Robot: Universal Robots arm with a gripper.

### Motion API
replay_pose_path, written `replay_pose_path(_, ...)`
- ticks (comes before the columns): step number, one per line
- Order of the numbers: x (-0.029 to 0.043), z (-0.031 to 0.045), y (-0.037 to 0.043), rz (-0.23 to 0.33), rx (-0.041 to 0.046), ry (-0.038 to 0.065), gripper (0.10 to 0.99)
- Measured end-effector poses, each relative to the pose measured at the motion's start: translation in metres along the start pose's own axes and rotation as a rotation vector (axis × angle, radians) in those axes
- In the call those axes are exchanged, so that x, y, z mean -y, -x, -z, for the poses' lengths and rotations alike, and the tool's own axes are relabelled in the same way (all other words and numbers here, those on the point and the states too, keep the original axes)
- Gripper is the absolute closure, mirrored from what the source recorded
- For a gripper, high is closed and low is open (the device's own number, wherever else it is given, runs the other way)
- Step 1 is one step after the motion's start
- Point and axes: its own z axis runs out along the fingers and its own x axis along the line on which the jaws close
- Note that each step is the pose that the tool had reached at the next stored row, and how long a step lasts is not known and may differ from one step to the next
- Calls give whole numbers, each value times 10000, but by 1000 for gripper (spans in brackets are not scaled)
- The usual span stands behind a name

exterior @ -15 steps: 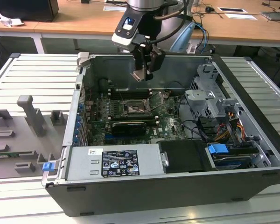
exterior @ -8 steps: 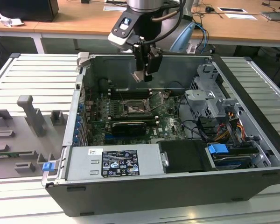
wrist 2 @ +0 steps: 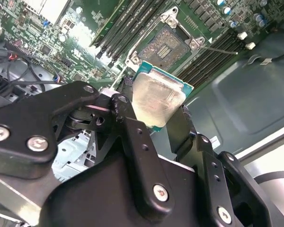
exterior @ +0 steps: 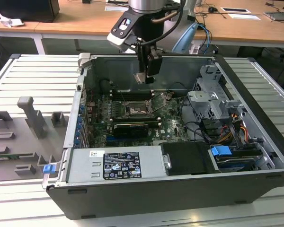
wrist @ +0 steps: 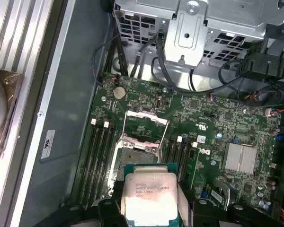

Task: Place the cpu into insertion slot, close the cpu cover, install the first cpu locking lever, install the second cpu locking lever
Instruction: 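Place the cpu into insertion slot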

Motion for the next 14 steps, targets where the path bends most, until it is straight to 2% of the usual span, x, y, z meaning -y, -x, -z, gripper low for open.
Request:
replay_pose_path(5,1,-12,1,-680,58,11,557)
replay_pose_path(14,1,-15,0,-786,67,14,557)
